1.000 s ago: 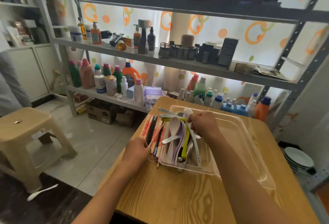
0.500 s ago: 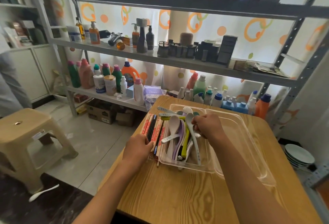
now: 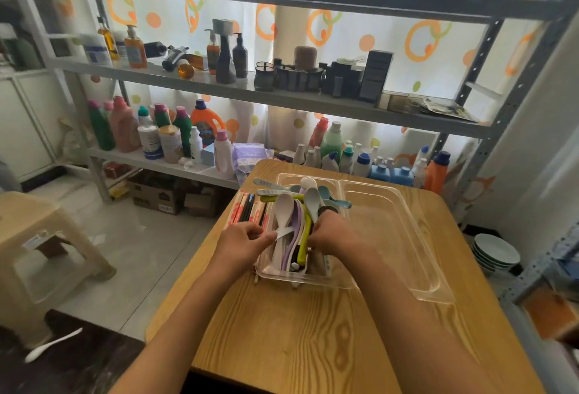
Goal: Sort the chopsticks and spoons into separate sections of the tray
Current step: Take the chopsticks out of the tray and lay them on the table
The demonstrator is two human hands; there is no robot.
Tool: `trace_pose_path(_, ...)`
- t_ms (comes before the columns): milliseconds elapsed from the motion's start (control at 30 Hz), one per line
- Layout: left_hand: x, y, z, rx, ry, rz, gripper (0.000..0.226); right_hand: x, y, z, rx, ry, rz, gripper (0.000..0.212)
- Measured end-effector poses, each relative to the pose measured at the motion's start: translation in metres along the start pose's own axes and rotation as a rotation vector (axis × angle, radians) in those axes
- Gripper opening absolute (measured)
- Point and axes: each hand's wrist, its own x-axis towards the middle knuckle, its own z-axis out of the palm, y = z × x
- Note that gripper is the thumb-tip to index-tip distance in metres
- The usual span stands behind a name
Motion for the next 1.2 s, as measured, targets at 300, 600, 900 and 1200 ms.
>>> trace_pose_path(300, -0.007, 0.005, 0.002, 0.028, -0.062, 0.023, 0.050, 0.010, 0.003, 0.002, -0.154, -0.045, -0.072, 0.013)
trace_pose_path(600, -0.013, 0.004, 0.009, 0.002, -0.028, 0.008, 0.050, 0.013, 0.001, -0.013, -0.269, -0.081, -0.041, 0.021)
trace_pose_path(900, -0.015, 0.006, 0.008, -0.031, -0.059, 0.012, 0.046, 0.015, -0.003, -0.021, -0.313, -0.107, -0.041, 0.027)
trace_pose_path(1200, -0.013, 0.004, 0.008, -0.048, -0.080, -0.006, 0.050, 0.019, -0.001, -0.030, -0.156, -0.108, -0.104, 0.010)
